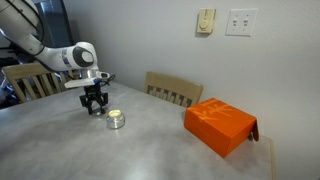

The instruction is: Put the silver lid of the container on the table

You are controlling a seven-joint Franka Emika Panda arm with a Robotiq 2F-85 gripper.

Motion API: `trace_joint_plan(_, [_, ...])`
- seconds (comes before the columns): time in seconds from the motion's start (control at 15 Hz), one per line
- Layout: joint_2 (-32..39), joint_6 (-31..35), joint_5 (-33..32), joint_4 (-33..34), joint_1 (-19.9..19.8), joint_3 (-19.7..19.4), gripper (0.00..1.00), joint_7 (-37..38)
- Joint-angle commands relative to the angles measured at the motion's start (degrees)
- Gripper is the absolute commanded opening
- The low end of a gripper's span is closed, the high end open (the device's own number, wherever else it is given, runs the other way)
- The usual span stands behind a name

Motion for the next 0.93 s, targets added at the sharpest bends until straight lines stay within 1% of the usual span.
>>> trace_joint_plan(0.0, [1.9,1.4,1.7,1.7,-1.5,0.7,0.44,-4.0])
trace_joint_plan(0.27, [0.6,2.7,3.6,-0.4,-2.8,0.9,0.44,-5.4])
trace_joint_plan(0.33, [0.2,3.2,4.3,-1.1,-3.3,1.0,0.86,-5.9])
trace_joint_plan(0.47, [0.1,3.6,5.6,-1.8,-4.6,1.2,0.99,-7.5])
trace_joint_plan(0.67, [0.1,3.0,7.4,-1.7,-7.1,1.3,1.00,-10.6])
trace_joint_plan(0.87, [-2.3,2.7,6.9,-4.1,-7.8,0.8,1.00,-11.7])
